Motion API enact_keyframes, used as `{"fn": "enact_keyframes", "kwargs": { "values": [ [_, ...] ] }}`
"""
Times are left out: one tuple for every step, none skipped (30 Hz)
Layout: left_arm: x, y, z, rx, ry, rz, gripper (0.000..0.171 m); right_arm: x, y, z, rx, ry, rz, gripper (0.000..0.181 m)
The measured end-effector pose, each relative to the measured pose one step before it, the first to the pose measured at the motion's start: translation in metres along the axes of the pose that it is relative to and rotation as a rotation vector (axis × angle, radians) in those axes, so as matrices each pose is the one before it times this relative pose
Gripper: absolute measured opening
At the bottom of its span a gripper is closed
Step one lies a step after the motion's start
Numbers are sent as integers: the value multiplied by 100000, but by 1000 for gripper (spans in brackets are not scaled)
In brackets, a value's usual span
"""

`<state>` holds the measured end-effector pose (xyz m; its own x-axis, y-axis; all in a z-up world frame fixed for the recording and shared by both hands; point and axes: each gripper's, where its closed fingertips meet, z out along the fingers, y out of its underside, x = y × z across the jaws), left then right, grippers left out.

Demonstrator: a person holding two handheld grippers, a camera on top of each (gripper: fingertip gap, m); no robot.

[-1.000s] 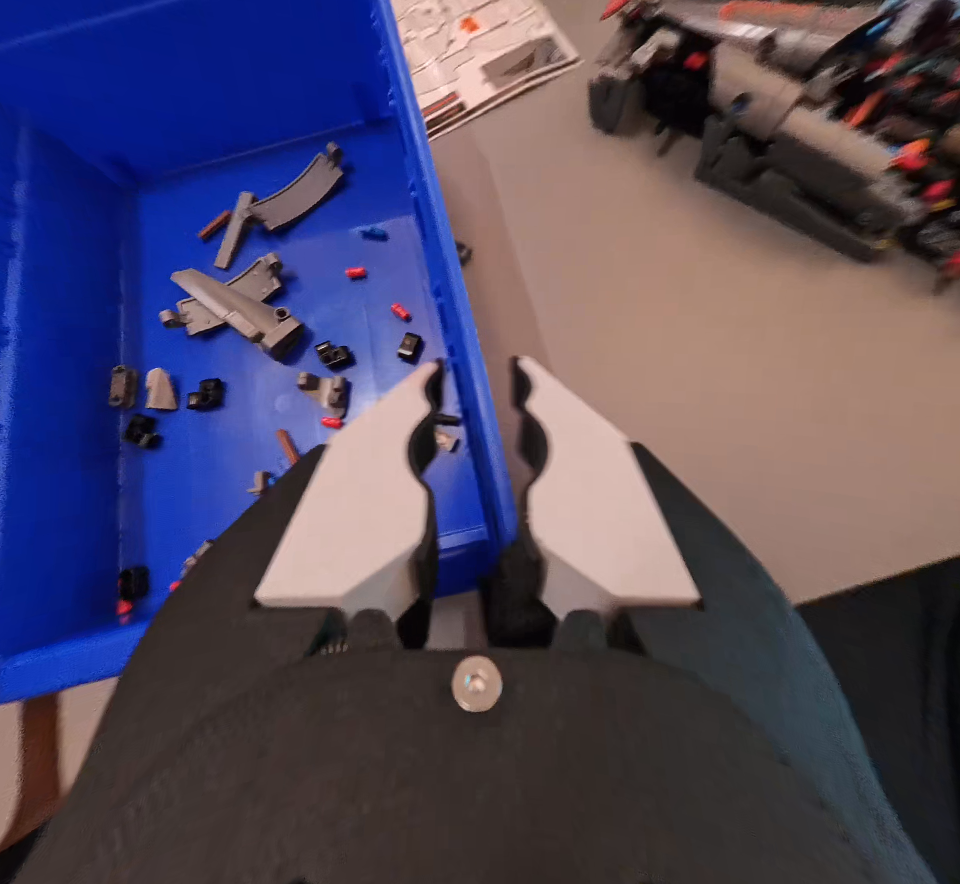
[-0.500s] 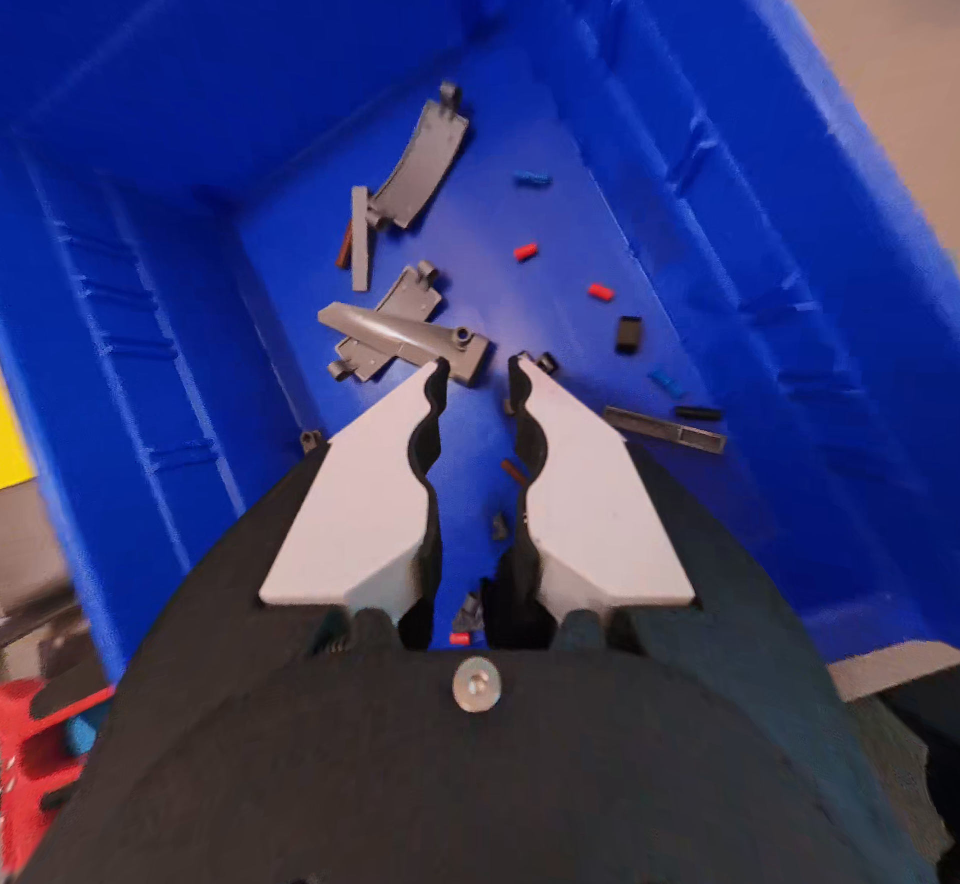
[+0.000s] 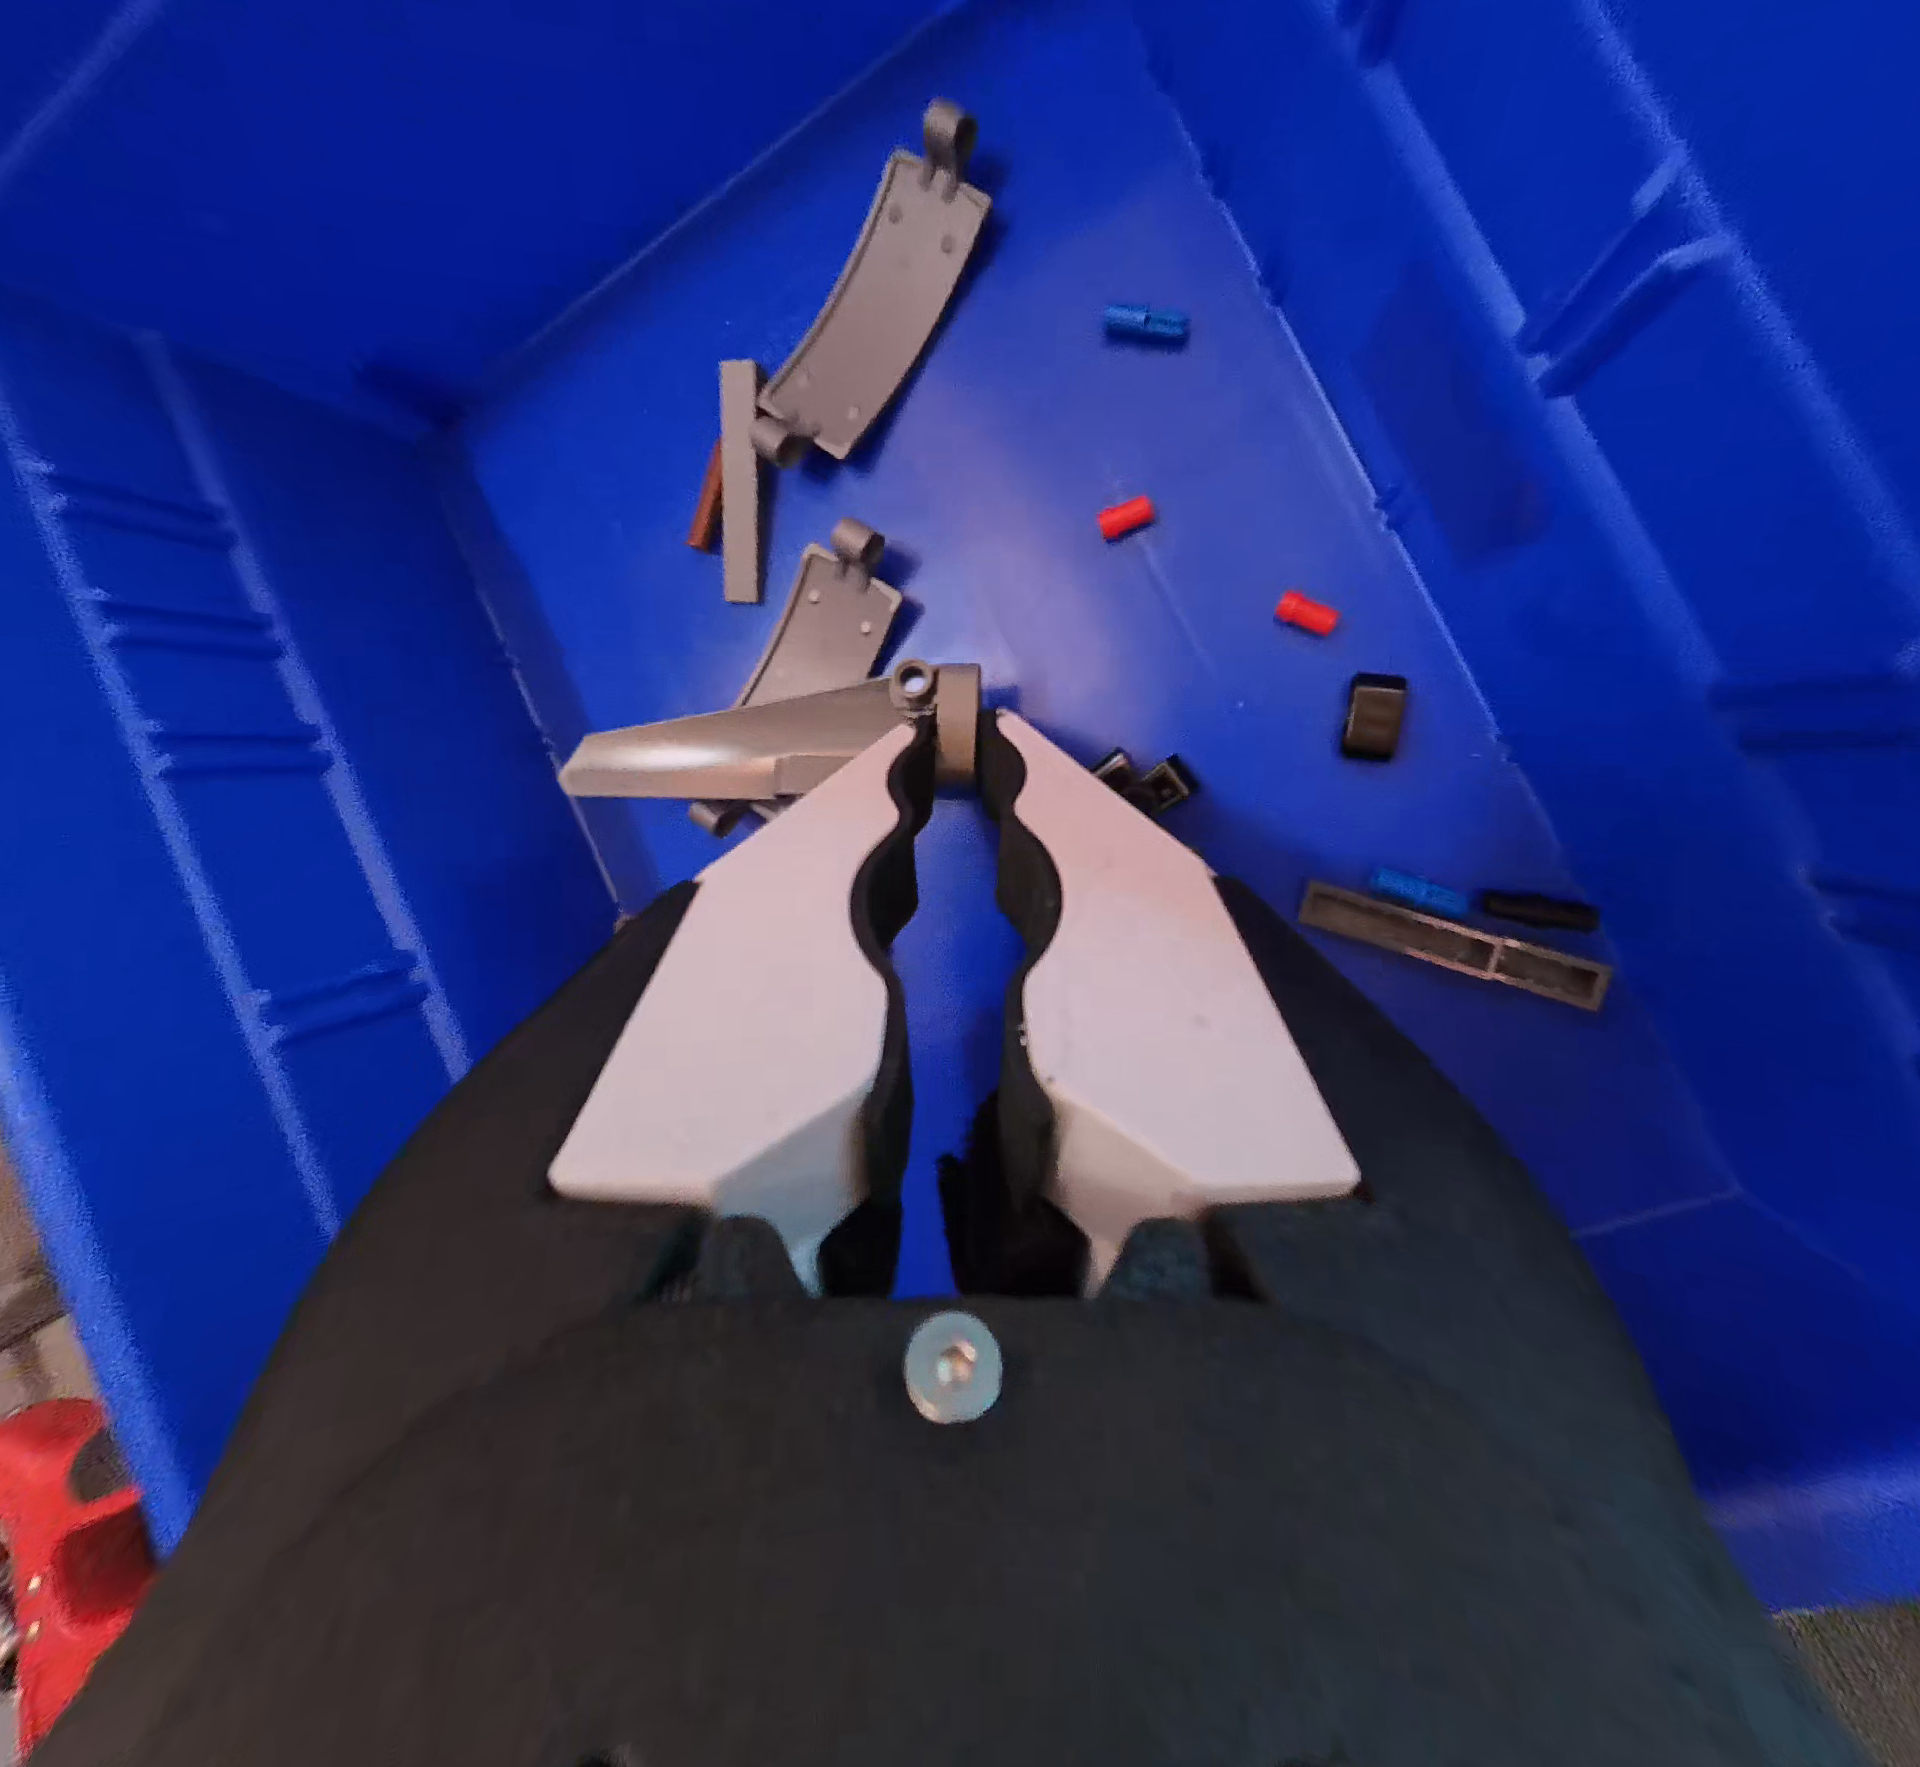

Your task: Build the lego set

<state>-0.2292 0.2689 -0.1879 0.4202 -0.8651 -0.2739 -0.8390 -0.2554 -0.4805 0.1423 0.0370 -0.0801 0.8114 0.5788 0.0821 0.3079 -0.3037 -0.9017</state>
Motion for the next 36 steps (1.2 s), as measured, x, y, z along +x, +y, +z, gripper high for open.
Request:
{"fn": "enact_keyframes", "kwargs": {
  "values": [
    [-186,-363,-485,2082,-1756,419,7,-5,76,-42,105,-31,142,20],
    [-154,-532,-589,2785,-1810,269,7,-22,46,-54,212,-40,106,20],
    [2,-541,-632,2354,-693,-386,7,-50,9,-46,306,-116,143,20],
    [-74,-681,-710,3035,-1805,338,7,-86,-24,-52,408,-236,51,21],
    [24,-808,-797,3176,-1450,328,7,-53,-101,-38,630,128,0,21],
    [168,-925,-832,3323,-810,57,7,-47,-163,-22,580,450,-321,22],
    [88,-1150,-892,4212,-1798,-42,7,-125,-196,11,360,293,-867,23],
    [267,-1344,-895,4537,-829,-433,7,-174,-313,35,630,331,-1207,25],
    [515,-1530,-869,5111,335,-73,7,-190,-475,89,1269,701,-1340,26],
    [619,-1669,-818,5601,997,-583,7,-272,-656,127,1863,478,-1317,28],
    [673,-1931,-787,6833,1339,-1630,6,-399,-815,188,2407,131,-1674,29],
    [936,-1953,-631,6731,2916,-1879,6,-363,-933,238,2569,779,-2543,32],
    [1254,-1997,-438,6989,4492,-1909,6,-276,-972,286,2281,1630,-3324,33],
    [1413,-2031,-222,7449,4951,-2132,6,-382,-967,400,1785,1118,-3856,36],
    [1428,-1763,77,6251,5122,-2972,6,-533,-975,493,1318,349,-4198,40],
    [1537,-1510,306,5215,5751,-2810,6,-453,-1022,585,1107,1125,-4476,45],
    [1492,-1374,436,5150,5505,-2306,6,-420,-1043,624,946,1518,-5050,46],
    [1387,-1281,569,5465,4967,-2800,6,-321,-1082,624,1157,2151,-5622,48],
    [1523,-990,751,4283,6245,-3572,6,-225,-1103,635,1454,2599,-6009,52],
    [1721,-807,876,4015,8075,-4629,6,-123,-1029,642,1321,2747,-5594,54],
    [1598,-590,934,3795,7806,-4413,6,-213,-923,646,1232,1645,-5533,57],
    [1303,-289,963,2570,6710,-4904,7,-42,-743,603,856,2084,-5618,60],
    [1073,-173,914,2600,5976,-4736,6,113,-497,528,21,2354,-5478,61],
    [977,-78,814,2323,5961,-4367,6,131,-390,432,197,1808,-4673,62],
    [786,48,756,1933,5403,-4597,6,100,-341,304,771,1357,-3745,61],
    [491,160,713,1792,3784,-4532,6,21,-195,250,384,527,-2969,60],
    [471,260,642,1337,3835,-3936,6,40,5,212,-464,620,-2295,60],
    [445,178,518,1958,3775,-3277,6,-132,195,226,-1131,-411,-2104,60],
    [248,116,413,2452,2695,-2914,6,-375,279,185,-1208,-1926,-1190,59],
    [99,408,402,283,2120,-2791,6,-200,108,-11,293,-748,380,47],
    [-17,358,284,211,1450,-2001,6,124,116,-148,674,790,1528,33],
    [-141,202,173,856,661,-2083,6,288,357,-188,-819,872,2086,19],
    [-91,46,187,1695,959,-2571,6,211,353,-237,-339,-362,2212,16],
    [-42,-24,240,1580,738,-1820,7,-28,181,-237,1017,-2279,3678,16],
    [-120,72,319,334,-760,141,7,-159,224,-158,812,-3420,5428,16],
    [-15,-69,290,587,-578,1437,8,-15,110,-187,1797,-2339,5854,16]
  ]
}}
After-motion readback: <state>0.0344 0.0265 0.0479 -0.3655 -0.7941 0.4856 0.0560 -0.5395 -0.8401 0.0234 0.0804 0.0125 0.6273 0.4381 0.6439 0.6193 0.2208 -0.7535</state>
